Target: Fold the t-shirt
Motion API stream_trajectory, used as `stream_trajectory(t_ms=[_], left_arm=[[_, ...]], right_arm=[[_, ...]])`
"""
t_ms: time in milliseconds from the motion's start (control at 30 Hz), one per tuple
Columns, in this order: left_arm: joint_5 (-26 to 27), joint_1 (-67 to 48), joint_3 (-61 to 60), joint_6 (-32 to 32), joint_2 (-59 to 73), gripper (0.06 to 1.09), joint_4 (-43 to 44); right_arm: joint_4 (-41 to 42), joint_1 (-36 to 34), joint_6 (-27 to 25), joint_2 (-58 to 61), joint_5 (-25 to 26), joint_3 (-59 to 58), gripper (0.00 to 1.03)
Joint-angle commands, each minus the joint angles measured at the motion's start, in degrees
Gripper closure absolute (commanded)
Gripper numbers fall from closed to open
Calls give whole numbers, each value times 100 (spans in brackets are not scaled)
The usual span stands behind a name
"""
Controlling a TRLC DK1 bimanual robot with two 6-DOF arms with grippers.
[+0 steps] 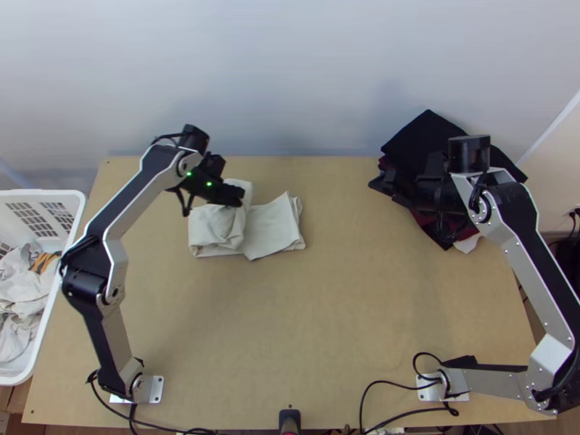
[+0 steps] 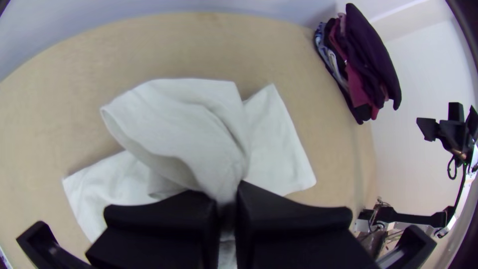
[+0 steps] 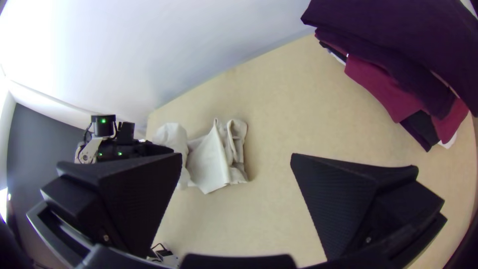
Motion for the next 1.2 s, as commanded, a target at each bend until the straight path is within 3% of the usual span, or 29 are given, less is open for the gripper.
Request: stream_trajectory(t_ms=[0, 200, 233, 267, 300, 333, 467, 567, 833, 967, 1167], left_arm=[[19, -206, 346, -184, 216, 105, -3], [-34, -505, 601, -263, 489, 104, -38], [-69, -557, 689, -289, 541, 94, -47], [-69, -610, 777, -315, 585, 68, -73], [-69, -663, 891, -359, 638, 32, -126], [-69, -742, 1076, -368, 700, 8, -258], [-60, -900, 2016, -948, 770, 9, -223], [-8, -900, 2069, -1282, 462, 9, 182], [-140, -373, 1524, -474, -21, 9, -302], [-983, 76, 970, -113, -408, 9, -258], [-1370, 682, 592, -34, -1023, 9, -108]], right_arm=[[110, 0, 7, -147, -37, -224, 4], [515, 79, 33, -77, -37, -532, 4], [550, 105, 33, -42, -37, -550, 4], [550, 114, 24, 2, -37, -558, 4], [559, 131, 24, 64, -37, -576, 4], [576, 158, 24, 116, -37, -602, 4], [857, 342, 33, 389, -28, -928, 4], [1033, 518, 24, 626, -10, -1138, 4], [1262, 1054, -37, 1171, 157, -1007, 4], [1271, 1713, -380, 1505, 1053, -541, 4], [1148, 2707, -820, 2401, 2635, 584, 4]])
